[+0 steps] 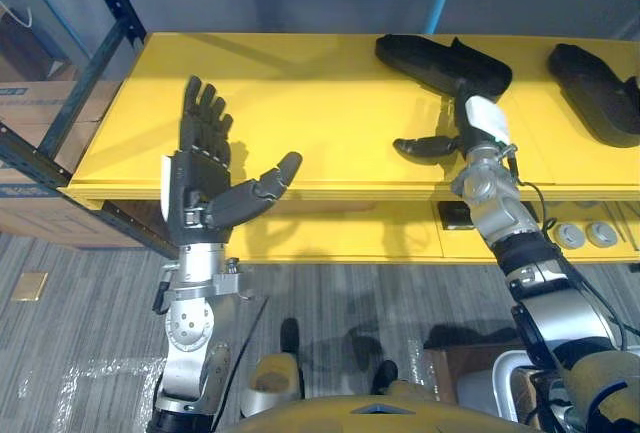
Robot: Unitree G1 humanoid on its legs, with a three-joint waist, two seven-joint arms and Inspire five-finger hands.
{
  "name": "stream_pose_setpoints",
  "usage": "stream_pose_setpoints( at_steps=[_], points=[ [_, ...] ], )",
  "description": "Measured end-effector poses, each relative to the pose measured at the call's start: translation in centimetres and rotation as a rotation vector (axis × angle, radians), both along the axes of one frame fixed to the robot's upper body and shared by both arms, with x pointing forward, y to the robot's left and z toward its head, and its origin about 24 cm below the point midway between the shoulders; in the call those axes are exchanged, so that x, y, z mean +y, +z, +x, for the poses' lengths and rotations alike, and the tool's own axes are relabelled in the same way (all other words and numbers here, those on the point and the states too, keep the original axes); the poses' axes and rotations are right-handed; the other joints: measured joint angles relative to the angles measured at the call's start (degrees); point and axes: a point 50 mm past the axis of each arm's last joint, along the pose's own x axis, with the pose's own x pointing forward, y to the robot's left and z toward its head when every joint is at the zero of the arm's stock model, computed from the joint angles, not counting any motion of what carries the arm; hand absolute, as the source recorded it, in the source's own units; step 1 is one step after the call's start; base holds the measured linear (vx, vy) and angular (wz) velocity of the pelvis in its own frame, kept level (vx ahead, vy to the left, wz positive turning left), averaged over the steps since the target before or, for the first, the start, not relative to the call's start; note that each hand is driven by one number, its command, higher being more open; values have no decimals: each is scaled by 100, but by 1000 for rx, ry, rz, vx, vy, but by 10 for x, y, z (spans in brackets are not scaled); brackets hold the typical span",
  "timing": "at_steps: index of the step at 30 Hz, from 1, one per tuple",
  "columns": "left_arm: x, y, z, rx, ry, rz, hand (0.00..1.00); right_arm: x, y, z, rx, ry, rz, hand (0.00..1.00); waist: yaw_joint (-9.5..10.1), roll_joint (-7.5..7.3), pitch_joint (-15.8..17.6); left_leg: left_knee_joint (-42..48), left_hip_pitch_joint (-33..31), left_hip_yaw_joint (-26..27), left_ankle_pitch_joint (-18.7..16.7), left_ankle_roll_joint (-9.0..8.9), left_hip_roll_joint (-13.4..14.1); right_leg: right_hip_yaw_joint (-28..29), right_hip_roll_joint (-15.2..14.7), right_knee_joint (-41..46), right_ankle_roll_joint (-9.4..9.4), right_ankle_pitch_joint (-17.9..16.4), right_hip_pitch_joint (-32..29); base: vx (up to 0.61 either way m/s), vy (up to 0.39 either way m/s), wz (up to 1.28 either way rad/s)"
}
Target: Walk over and take three plastic housings, then place them on the shelf
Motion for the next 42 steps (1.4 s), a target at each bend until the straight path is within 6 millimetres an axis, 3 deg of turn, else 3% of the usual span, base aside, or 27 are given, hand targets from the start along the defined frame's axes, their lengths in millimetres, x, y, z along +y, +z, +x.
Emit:
stream_pose_setpoints(
  at_steps=[3, 12, 18, 30, 42],
  points=[
    [-5, -4, 0, 18, -31, 13, 100, 5, 21, 5, -102, -5, -11, 100, 28, -1, 95, 27, -76, -79, 9, -5, 35, -62, 45, -9, -22, -9, -13, 2, -30, 15],
    [-5, -7, 1, 34, -50, 30, 100, 12, 37, 6, -219, 49, -23, 100, -16, 3, 126, 40, -67, -80, 1, -12, 9, -97, 19, 0, -32, -18, 6, 10, -5, 0],
    [-2, -10, 0, 53, -54, 48, 100, 31, 60, -5, -309, 208, -35, 100, -158, -1, 178, 135, 22, -62, -54, -26, 13, -92, -6, 145, -73, -106, 60, -19, 0, -2],
    [-1, -18, -4, 102, -77, 69, 100, 2, 66, 6, 3, 236, -197, 100, -130, -7, 175, 113, 34, -110, -38, -12, 34, -140, 11, 112, -55, -96, 107, -5, -6, 1],
    [-1, -36, -4, 190, -74, 86, 100, -32, 95, 18, 56, 84, -246, 100, 89, -19, 186, 103, -4, -242, -6, -27, 30, -231, 48, 16, -54, -93, 188, 2, -13, 6]
  ],
)
